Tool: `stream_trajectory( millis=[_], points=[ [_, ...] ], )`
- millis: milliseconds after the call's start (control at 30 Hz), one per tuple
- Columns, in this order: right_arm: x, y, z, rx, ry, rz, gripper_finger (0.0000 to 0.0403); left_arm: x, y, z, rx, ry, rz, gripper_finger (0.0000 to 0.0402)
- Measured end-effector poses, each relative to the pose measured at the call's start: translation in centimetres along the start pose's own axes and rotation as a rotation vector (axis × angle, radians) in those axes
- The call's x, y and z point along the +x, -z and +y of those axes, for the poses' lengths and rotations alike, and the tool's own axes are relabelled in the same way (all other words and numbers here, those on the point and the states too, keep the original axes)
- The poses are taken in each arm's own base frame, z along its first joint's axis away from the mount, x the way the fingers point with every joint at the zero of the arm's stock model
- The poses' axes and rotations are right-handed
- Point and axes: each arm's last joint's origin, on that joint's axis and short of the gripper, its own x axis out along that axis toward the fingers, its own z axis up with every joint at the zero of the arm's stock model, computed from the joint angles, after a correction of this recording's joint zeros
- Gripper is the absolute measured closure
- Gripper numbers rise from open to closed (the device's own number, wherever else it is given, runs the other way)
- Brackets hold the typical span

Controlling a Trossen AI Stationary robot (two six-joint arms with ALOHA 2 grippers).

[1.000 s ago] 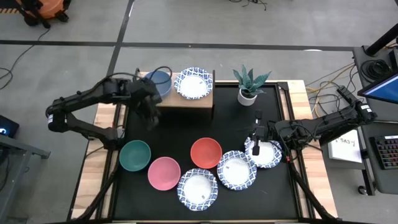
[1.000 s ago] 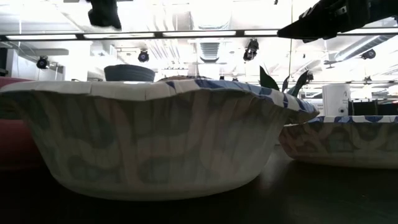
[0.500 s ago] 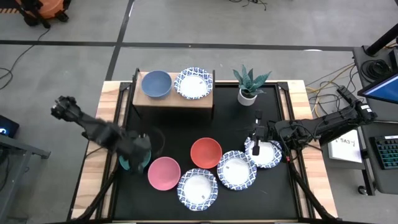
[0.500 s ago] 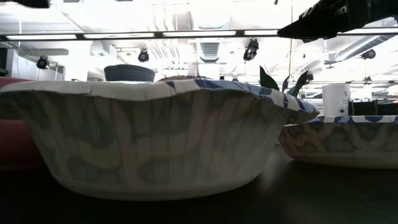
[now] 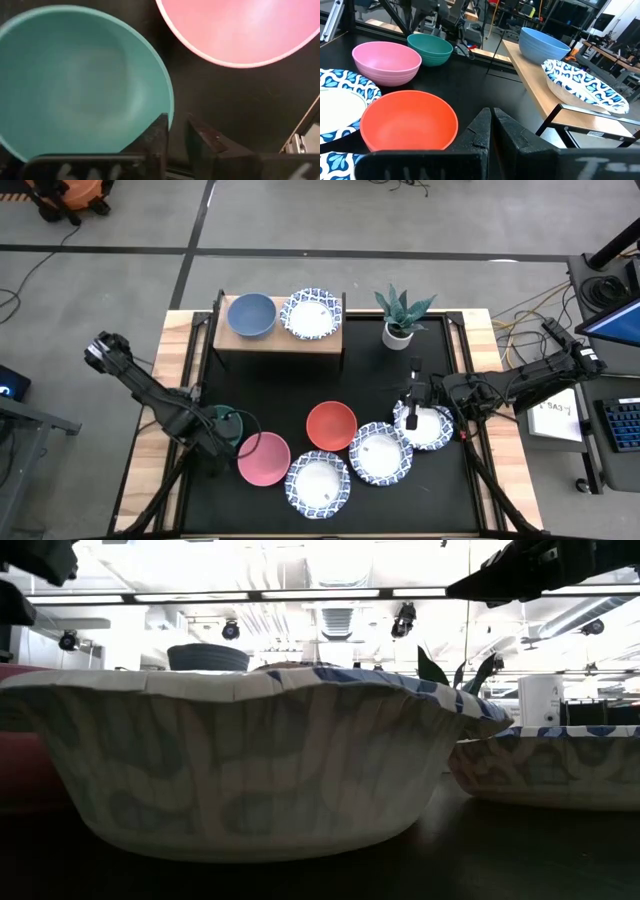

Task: Place and stack bowls onto a shelf
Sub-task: Stack the green bowl on top of the blue bowl on the shelf

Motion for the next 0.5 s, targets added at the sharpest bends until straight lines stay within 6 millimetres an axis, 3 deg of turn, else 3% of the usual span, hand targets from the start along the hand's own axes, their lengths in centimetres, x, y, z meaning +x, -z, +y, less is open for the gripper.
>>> stream_trajectory(
  millis=[267, 500],
  points=[
    [0.0, 0.0, 0.0, 0.0, 0.0, 0.0, 0.0394, 0.7, -0.2, -0.3, 0.05, -0.014, 0.008, 0.0258],
    [0.0, 0.0, 0.0, -0.001, 0.0, 0.0, 0.0394, 2.2, -0.5, -0.4, 0.072, -0.104, 0.0, 0.025]
  ],
)
